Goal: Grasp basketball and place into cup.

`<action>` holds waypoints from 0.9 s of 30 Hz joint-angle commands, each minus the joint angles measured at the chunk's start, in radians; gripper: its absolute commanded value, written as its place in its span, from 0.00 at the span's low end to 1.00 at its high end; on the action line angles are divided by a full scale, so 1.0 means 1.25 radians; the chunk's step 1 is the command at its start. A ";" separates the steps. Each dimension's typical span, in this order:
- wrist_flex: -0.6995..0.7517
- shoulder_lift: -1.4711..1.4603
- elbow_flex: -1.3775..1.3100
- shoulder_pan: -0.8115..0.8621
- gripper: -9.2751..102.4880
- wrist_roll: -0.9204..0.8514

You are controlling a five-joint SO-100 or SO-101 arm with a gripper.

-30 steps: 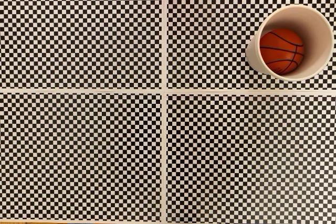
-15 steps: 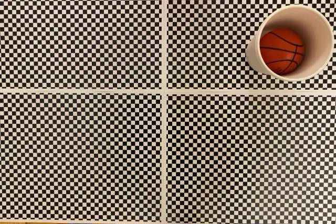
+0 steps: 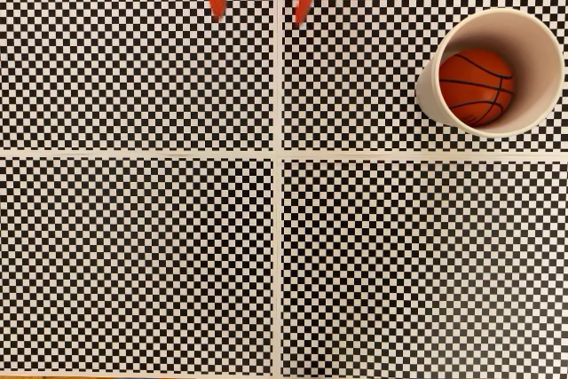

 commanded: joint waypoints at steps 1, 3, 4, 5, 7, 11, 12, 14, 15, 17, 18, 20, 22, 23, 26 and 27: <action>-0.152 0.012 0.107 -0.009 0.27 0.013; -0.188 0.012 0.156 -0.007 0.28 0.010; -0.201 0.012 0.180 -0.009 0.29 0.011; -0.214 0.012 0.201 -0.009 0.30 0.006; -0.231 0.012 0.234 -0.004 0.30 -0.004; -0.250 0.012 0.282 0.006 0.30 -0.022; -0.261 0.012 0.296 0.006 0.30 -0.022; -0.295 0.012 0.329 0.006 0.30 -0.023; -0.312 0.012 0.347 0.006 0.29 -0.023; -0.344 0.012 0.380 0.001 0.30 -0.026; -0.355 0.012 0.393 -0.001 0.30 -0.026; -0.373 0.012 0.415 -0.001 0.29 -0.036; -0.391 0.012 0.437 -0.002 0.30 -0.036; -0.406 0.012 0.452 -0.004 0.30 -0.036; -0.452 0.012 0.499 -0.005 0.32 -0.044; -0.464 0.012 0.514 -0.005 0.31 -0.044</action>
